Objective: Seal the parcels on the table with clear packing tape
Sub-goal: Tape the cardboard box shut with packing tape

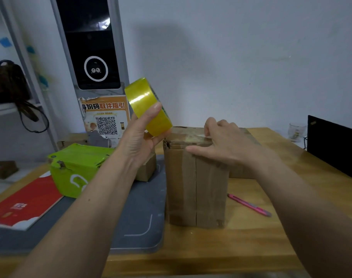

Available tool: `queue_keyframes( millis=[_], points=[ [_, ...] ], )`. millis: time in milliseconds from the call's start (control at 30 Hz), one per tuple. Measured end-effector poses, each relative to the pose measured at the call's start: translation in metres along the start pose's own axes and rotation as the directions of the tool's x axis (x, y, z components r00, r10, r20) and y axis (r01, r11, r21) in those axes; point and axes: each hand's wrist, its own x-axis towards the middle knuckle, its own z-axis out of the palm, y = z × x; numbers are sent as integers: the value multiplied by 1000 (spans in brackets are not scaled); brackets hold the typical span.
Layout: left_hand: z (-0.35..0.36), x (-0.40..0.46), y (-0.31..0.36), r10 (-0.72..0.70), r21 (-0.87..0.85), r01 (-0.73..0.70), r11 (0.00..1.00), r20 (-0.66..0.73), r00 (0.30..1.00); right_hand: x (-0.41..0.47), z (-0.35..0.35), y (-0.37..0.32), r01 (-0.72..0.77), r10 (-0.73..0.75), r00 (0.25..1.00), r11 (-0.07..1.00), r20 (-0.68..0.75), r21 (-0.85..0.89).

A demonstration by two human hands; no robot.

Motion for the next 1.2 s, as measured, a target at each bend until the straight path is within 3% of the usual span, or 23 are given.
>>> queue_keyframes(
  millis=[167, 367, 600, 667, 800, 967, 1067, 1200],
  points=[
    [-2, -5, 2, -2, -9, 2, 1000, -8, 1000, 17, 1, 3, 16, 3, 995, 983, 104, -182],
    [-9, -14, 4, 3, -12, -3, 1000, -20, 1000, 22, -2, 9, -51, 38, 971, 997, 235, 50],
    [-17, -16, 3, 13, -61, -15, 998, -32, 999, 6, 4, 40, -160, 170, 986, 931, 0, 328],
    [-14, -15, 3, 19, -73, -21, 997, -35, 999, -2, -7, 47, -102, 106, 994, 909, 13, 404],
    [-5, -14, -2, 33, -70, -37, 997, -56, 998, -13, -47, 40, 100, -158, 971, 950, 179, 295],
    [10, -14, -16, 62, 40, -58, 997, -98, 993, -7, -69, 3, 238, -279, 817, 960, 504, 144],
    [12, -19, -30, 18, 153, 1, 988, -122, 992, 5, -62, -13, 217, -284, 860, 955, 423, 200],
    [-6, -15, -37, -45, 153, 88, 984, -267, 963, 3, -37, -17, 154, -156, 985, 988, 70, 29]
  ],
)
